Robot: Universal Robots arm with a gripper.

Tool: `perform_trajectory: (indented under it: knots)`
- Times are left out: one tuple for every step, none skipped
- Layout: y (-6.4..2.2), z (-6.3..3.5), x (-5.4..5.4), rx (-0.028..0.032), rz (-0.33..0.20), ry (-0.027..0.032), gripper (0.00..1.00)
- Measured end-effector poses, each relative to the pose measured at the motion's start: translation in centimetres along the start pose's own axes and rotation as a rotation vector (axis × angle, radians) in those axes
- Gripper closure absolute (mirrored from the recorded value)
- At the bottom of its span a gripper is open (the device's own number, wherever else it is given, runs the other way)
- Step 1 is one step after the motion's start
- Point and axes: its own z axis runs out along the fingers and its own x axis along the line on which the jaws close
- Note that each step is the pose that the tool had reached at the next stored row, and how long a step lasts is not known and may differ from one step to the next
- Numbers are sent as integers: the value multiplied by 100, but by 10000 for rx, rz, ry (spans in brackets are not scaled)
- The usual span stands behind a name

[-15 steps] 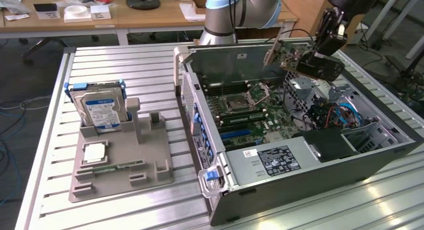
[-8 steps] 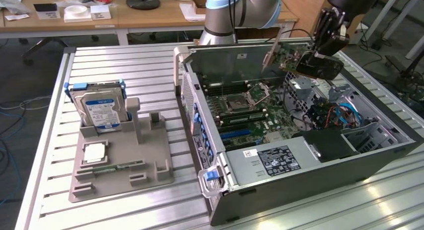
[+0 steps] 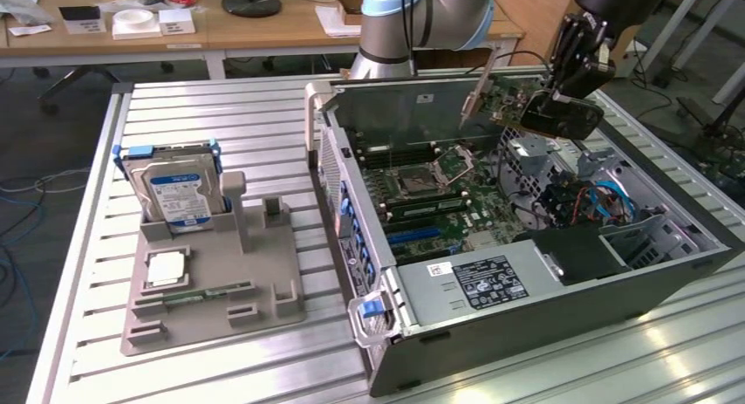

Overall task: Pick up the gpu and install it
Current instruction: 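Insert the gpu into the slot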

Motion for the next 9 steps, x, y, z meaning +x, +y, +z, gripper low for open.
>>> perform_trajectory:
  knots:
    - [0,1,0,-1,-42,3,73]
    - [0,3,0,-5,-132,6,73]
    - [0,5,0,-8,-246,13,73]
    - [0,6,0,-11,-374,22,73]
    - [0,8,0,-15,-517,31,73]
    - [-1,10,0,-20,-677,41,73]
    - [-1,12,0,-26,-859,53,73]
    - [-1,14,1,-31,-1033,63,73]
    - [-1,16,0,-36,-1203,73,73]
